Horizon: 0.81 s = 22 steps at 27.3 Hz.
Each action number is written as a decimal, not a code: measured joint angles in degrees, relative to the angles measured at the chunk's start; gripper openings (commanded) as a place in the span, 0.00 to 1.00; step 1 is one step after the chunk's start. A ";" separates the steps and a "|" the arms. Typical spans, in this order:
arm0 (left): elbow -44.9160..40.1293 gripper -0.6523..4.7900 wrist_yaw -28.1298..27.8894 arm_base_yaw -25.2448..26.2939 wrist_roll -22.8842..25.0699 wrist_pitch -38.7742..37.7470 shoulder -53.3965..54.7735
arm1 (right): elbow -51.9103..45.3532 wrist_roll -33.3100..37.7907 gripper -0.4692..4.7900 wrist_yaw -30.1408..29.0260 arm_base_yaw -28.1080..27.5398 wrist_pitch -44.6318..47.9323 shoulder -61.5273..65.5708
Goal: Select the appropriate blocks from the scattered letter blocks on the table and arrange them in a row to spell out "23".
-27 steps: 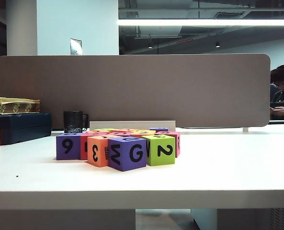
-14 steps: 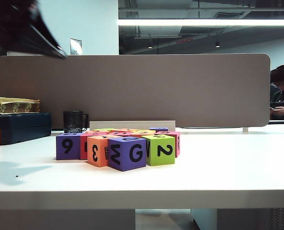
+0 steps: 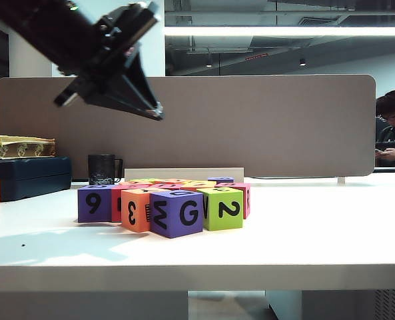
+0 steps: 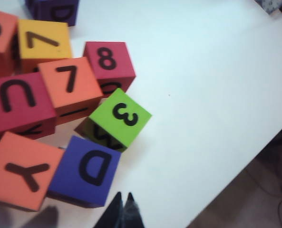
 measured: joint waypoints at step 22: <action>7.58 0.11 -4.57 -7.56 5.44 -10.49 13.84 | 0.00 -1.73 0.09 0.17 0.22 -1.49 0.07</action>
